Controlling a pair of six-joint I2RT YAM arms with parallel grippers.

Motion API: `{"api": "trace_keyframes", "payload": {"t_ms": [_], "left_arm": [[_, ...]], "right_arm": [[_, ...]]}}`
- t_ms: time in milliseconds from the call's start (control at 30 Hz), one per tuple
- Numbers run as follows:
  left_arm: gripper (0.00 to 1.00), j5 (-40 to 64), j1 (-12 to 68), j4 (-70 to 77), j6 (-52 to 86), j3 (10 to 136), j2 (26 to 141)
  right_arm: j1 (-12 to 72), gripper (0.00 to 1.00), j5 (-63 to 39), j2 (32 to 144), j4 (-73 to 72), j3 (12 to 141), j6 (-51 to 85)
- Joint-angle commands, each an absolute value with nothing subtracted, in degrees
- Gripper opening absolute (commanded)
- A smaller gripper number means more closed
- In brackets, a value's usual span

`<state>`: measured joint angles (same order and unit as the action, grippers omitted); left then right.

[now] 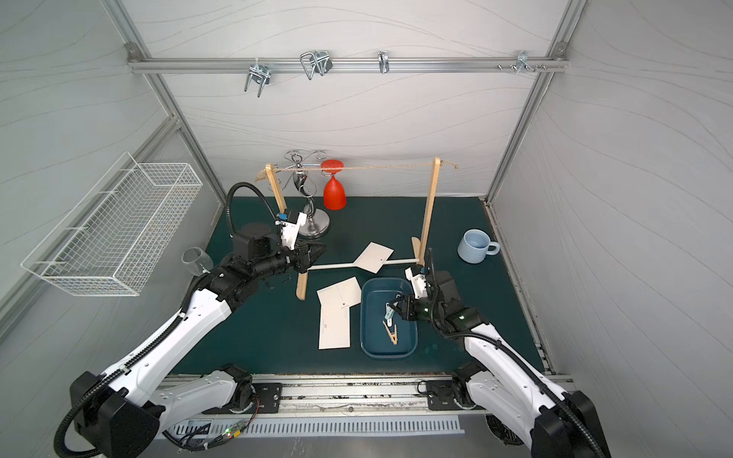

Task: Remove the postcards from the strings
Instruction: Place the clamp in the storage box, then reset both arms

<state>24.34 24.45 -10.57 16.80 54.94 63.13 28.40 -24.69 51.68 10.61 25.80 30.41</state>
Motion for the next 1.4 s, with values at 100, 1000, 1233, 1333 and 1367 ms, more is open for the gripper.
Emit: {"api": "trace_keyframes", "payload": {"t_ms": [100,1000,1233,1333,1367], "left_arm": [[0.19,22.04,24.61,-8.70,18.89,52.73,61.46],[0.53,7.49,24.61,-14.72,19.30,48.87,54.76],[0.66,-6.34,20.94,-18.37,19.18,49.22,54.36],[0.66,-8.96,16.55,-18.17,22.25,49.22,56.34],[0.66,-10.26,15.36,-17.54,23.34,48.70,56.91]], "right_arm": [[30.25,0.06,-23.99,56.07,8.16,25.71,31.73],[22.80,0.96,-16.53,48.15,22.01,38.29,22.88],[16.63,0.97,-2.21,49.18,21.56,43.14,21.67],[16.34,0.98,5.03,52.54,19.46,44.62,20.65],[16.32,0.98,6.35,53.64,17.51,44.32,19.35]]}}
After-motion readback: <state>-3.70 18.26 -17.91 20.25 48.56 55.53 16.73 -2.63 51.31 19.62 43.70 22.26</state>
